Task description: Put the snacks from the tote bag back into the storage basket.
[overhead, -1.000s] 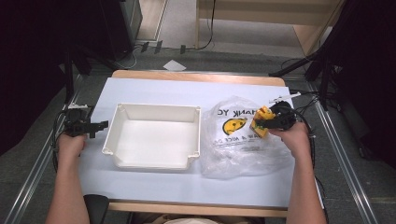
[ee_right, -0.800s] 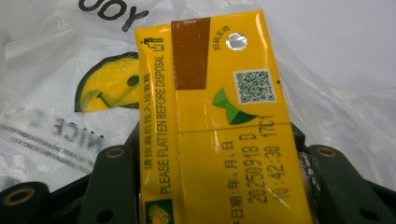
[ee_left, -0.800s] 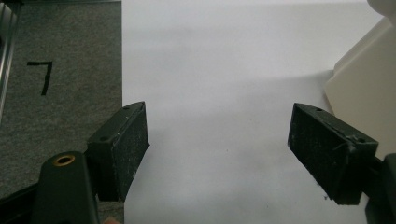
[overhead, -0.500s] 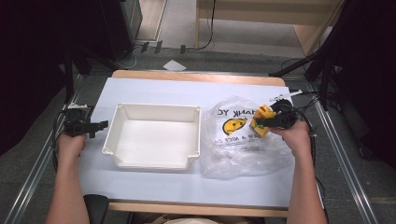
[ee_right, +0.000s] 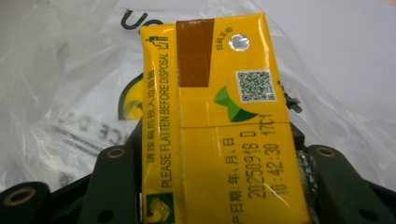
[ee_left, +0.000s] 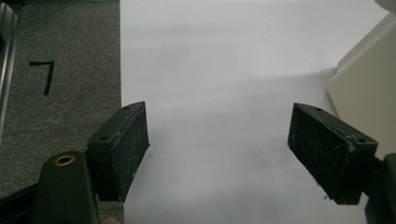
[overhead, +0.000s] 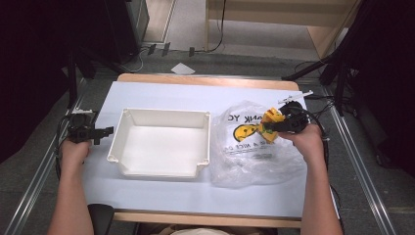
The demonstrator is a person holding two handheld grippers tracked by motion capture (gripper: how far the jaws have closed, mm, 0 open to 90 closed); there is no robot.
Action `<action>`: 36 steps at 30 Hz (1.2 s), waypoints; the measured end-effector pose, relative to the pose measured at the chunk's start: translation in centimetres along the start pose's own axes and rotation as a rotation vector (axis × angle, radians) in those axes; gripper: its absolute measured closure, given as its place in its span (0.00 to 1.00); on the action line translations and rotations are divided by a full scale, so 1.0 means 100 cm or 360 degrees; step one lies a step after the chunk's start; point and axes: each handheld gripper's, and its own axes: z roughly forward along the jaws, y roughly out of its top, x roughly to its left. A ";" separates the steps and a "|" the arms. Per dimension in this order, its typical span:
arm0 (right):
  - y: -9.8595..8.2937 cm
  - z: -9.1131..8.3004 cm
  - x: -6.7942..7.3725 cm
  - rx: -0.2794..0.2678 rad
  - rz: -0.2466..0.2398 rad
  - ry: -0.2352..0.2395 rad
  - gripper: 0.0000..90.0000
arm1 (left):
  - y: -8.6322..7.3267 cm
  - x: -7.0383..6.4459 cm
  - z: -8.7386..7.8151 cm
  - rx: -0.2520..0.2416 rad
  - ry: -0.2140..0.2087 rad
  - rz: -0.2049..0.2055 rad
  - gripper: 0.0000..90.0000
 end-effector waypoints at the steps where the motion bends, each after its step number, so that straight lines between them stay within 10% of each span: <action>1: 0.001 0.000 0.002 0.0000 -0.0004 0.0006 0.56 | 0.000 0.000 0.000 0.0006 0.0001 0.0007 0.24; 36: 0.026 -0.003 0.054 0.0036 -0.0149 0.0108 0.57 | 0.001 -0.002 0.000 -0.0009 0.0007 0.0007 0.24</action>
